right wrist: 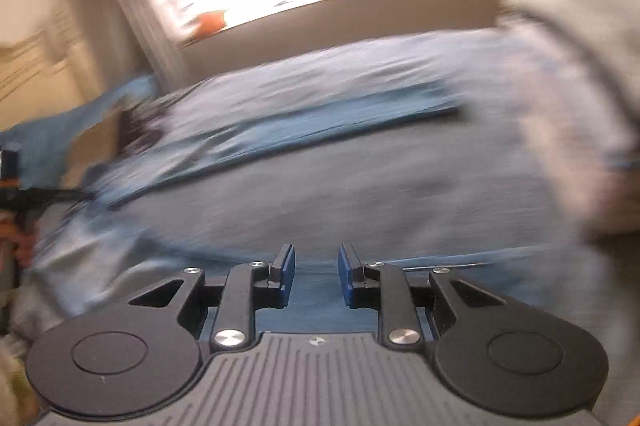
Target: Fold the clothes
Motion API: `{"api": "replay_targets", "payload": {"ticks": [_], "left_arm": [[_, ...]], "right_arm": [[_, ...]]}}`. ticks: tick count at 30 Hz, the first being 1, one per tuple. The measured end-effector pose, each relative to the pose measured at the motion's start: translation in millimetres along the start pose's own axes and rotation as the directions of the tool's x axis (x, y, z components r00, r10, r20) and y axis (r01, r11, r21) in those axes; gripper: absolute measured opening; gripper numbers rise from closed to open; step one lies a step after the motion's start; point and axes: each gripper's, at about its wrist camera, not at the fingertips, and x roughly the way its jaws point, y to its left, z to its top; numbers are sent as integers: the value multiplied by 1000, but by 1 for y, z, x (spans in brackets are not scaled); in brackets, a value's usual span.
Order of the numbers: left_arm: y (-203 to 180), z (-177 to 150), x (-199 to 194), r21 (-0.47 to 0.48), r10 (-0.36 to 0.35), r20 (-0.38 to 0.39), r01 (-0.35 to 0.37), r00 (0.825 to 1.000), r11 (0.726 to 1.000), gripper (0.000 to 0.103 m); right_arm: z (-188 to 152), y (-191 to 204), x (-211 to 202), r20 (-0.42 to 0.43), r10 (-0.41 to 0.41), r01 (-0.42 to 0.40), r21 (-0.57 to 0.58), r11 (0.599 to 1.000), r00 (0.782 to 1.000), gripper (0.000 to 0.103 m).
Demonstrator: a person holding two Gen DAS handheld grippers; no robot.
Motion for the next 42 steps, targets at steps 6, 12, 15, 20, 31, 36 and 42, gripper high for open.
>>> {"api": "replay_targets", "payload": {"ticks": [6, 12, 15, 20, 31, 36, 42], "left_arm": [[65, -37, -12, -20, 41, -88, -43, 995, 999, 43], [103, -97, -13, -18, 65, -135, -68, 989, 998, 43], [120, -127, -11, -82, 35, -142, -47, 989, 996, 45], [135, -131, -23, -154, -16, -83, 3, 996, 988, 46], [149, -103, -21, -214, -20, -10, 17, 1000, 977, 46], [157, -99, 1, -207, 38, -20, -42, 999, 977, 46], [166, -93, 27, -199, 108, -32, -112, 994, 974, 47]], "right_arm": [[0, 109, 76, -145, 221, -249, -215, 944, 964, 25], [-16, 196, 131, -313, 297, -392, -306, 868, 902, 25], [-50, 206, 155, -435, 139, -321, -378, 868, 890, 25], [-55, 192, 130, -454, 102, -271, -326, 906, 885, 25], [-5, 261, 160, -356, 277, -397, -328, 857, 893, 25], [-17, 285, 216, -438, 300, -457, -313, 833, 847, 25], [-14, 269, 233, -594, 331, -489, -124, 863, 733, 25]]}}
